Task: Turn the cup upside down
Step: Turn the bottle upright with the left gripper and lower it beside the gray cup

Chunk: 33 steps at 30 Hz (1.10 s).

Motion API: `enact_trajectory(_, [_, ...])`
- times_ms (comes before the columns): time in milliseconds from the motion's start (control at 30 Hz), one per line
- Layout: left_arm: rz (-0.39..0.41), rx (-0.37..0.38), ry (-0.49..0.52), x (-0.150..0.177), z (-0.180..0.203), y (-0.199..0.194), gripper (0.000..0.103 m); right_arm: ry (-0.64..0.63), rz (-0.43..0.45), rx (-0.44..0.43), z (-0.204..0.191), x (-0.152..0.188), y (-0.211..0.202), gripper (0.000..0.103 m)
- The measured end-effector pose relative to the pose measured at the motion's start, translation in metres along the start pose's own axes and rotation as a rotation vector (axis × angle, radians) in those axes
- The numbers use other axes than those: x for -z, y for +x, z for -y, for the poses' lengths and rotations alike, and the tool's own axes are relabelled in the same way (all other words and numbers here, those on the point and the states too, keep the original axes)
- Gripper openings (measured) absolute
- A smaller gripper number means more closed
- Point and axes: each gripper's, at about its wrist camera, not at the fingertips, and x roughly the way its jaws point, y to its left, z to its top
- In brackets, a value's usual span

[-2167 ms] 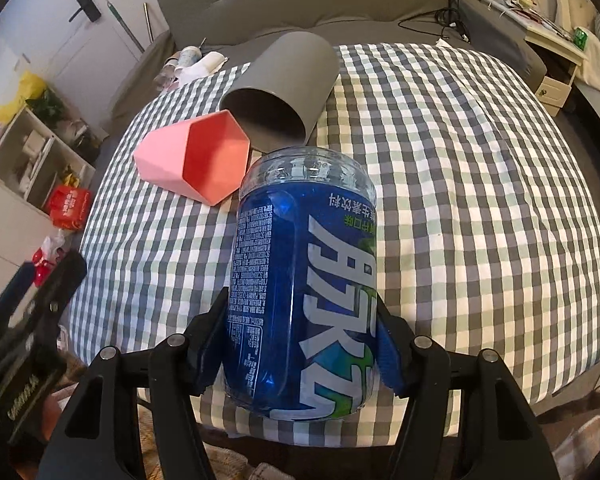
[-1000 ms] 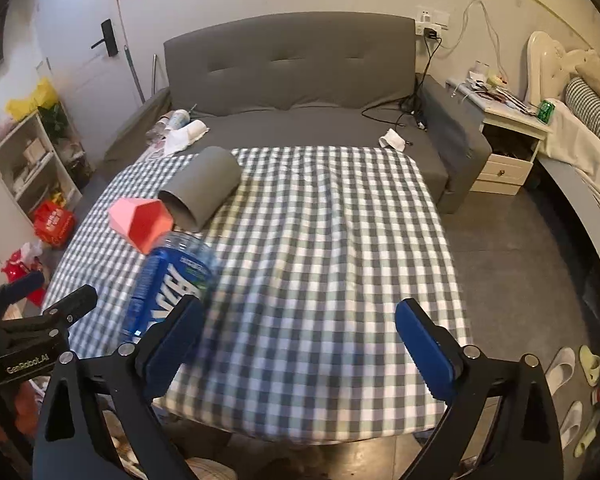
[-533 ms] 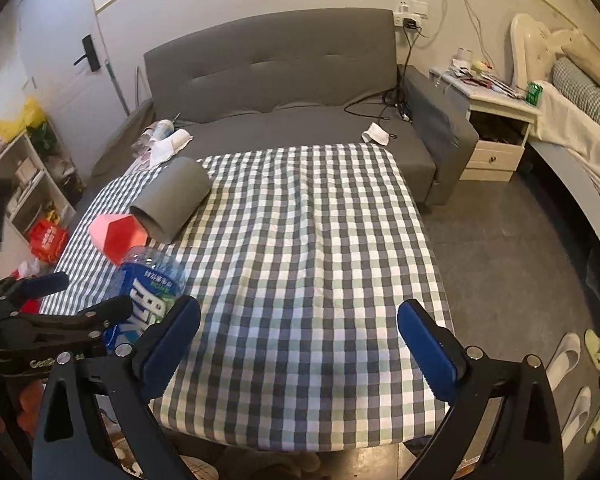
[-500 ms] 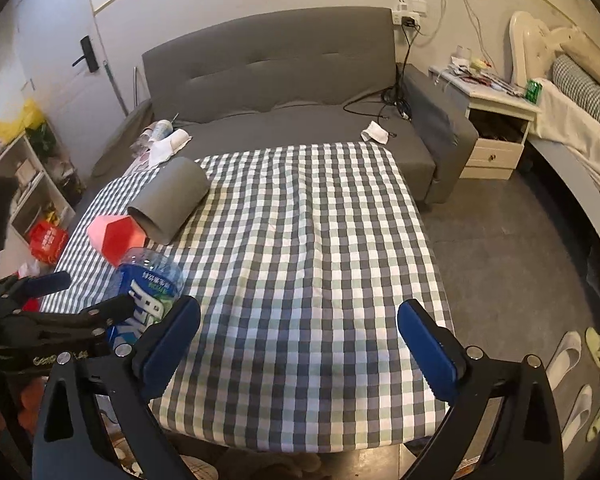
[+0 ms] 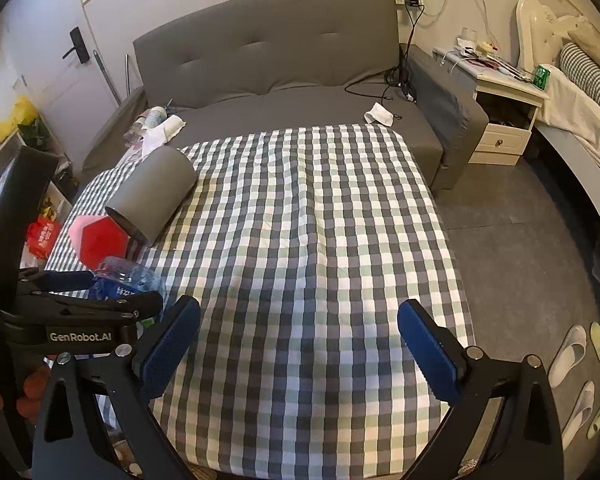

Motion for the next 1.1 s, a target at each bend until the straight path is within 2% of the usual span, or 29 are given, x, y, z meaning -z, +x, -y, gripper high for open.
enact_trajectory(100, [-0.011,0.01,0.013,-0.005,-0.001,0.003,0.094,-0.004,-0.005,0.0,-0.001,-0.001,0.003,0.1])
enact_trajectory(233, [-0.018,0.027,0.009,-0.007,-0.002,0.001,0.077,-0.007,-0.001,0.001,-0.003,-0.001,0.004,0.1])
enact_trajectory(433, [0.059,0.027,0.002,-0.013,-0.004,-0.024,0.077,-0.006,0.01,0.007,-0.003,-0.001,0.001,0.1])
enact_trajectory(633, [0.2,-0.008,0.03,-0.015,0.0,-0.058,0.077,0.002,0.026,0.013,0.0,0.003,-0.005,0.1])
enact_trajectory(933, [0.41,-0.102,0.06,-0.005,0.009,-0.072,0.077,0.006,0.037,0.016,0.004,0.007,-0.013,0.1])
enact_trajectory(1100, [0.475,-0.129,0.115,0.004,0.021,-0.066,0.077,0.007,0.038,0.019,0.004,0.006,-0.011,0.1])
